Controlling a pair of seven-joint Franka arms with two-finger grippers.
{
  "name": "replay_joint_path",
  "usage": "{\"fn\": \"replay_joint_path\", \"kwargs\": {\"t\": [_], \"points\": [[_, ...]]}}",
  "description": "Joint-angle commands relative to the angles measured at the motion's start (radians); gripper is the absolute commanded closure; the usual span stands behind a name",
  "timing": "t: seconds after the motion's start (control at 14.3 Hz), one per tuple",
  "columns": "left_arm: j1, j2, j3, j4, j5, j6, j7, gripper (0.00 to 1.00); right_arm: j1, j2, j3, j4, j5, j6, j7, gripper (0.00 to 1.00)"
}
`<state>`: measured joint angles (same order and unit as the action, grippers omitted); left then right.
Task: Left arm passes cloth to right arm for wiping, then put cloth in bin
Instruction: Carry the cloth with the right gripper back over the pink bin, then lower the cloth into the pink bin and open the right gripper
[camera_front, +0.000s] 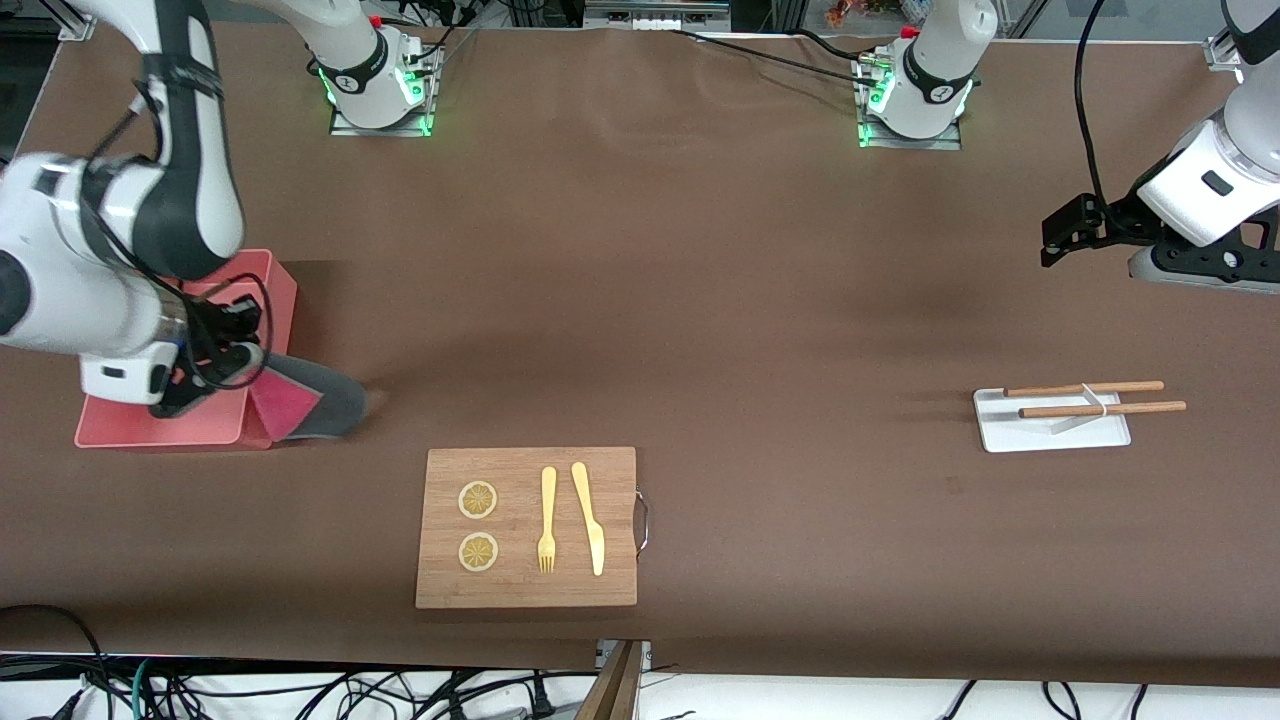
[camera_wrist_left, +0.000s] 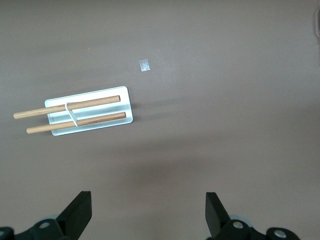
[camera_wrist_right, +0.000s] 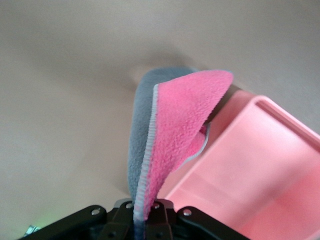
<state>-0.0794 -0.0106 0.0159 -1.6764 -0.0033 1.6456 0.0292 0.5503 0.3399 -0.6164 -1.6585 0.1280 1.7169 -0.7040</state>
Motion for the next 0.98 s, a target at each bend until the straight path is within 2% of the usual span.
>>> {"fn": "replay_joint_path", "kwargs": {"t": [0.0,0.28,0.42,0.7,0.91], "points": [[0.004,0.012,0.001,0.029,-0.014,-0.020,0.026,0.00,-0.042,-0.114,0.020,0.017,-0.057,-0.109,0.031,1.00],[0.006,0.012,0.001,0.029,-0.015,-0.018,0.026,0.00,-0.102,-0.245,0.030,0.023,-0.154,-0.229,-0.008,1.00],[0.006,0.012,0.002,0.029,-0.014,-0.020,0.026,0.00,-0.145,-0.268,0.030,0.032,-0.182,-0.247,-0.064,1.00],[0.004,0.012,0.002,0.029,-0.014,-0.020,0.024,0.00,-0.214,-0.248,0.030,0.025,-0.224,-0.183,-0.084,1.00],[0.006,0.012,0.002,0.029,-0.014,-0.020,0.024,0.00,-0.248,-0.165,0.030,-0.021,-0.226,-0.070,-0.081,1.00]]}}
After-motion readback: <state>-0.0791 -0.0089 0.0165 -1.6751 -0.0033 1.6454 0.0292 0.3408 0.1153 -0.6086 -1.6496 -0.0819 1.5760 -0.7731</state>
